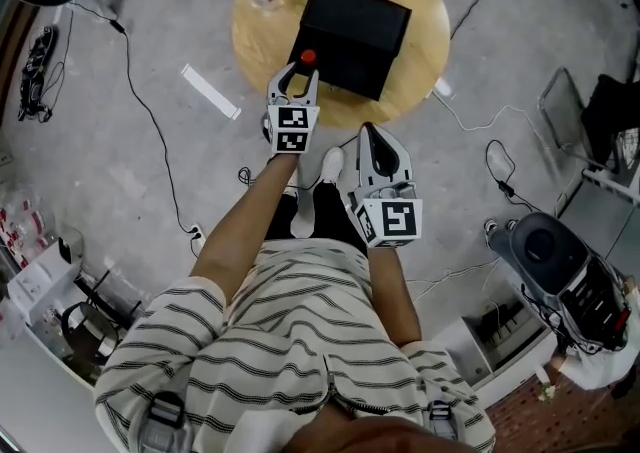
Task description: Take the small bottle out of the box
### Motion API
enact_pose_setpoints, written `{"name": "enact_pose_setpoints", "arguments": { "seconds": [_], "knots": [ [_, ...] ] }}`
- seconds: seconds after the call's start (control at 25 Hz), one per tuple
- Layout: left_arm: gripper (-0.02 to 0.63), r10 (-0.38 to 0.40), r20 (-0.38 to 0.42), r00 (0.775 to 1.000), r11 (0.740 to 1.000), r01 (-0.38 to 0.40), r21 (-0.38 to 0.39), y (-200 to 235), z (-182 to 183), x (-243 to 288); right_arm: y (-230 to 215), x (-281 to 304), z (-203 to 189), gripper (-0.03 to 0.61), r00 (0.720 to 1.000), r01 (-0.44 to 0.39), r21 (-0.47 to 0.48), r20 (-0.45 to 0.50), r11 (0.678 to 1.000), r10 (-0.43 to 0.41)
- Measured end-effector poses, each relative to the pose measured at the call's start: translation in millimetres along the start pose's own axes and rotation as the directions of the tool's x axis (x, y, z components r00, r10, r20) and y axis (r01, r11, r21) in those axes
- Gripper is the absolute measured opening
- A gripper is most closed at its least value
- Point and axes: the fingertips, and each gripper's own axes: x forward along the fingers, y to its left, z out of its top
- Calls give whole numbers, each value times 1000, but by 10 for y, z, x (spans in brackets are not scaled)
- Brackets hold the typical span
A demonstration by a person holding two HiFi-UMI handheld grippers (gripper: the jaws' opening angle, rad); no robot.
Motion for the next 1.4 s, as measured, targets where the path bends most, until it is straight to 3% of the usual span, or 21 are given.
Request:
{"name": "enact_pose_setpoints", "arguments": {
  "seconds": [0.76, 1.4],
  "knots": [
    [144, -10, -12, 1000, 999, 9, -47, 79, -28, 366, -40, 16, -44, 11, 1000, -1, 11, -24, 1000, 1],
    [144, 6, -26, 1000, 1000, -6, 0, 67, -93, 434, -60, -12, -65, 11, 1000, -4, -5, -28, 1000, 4]
  ]
}}
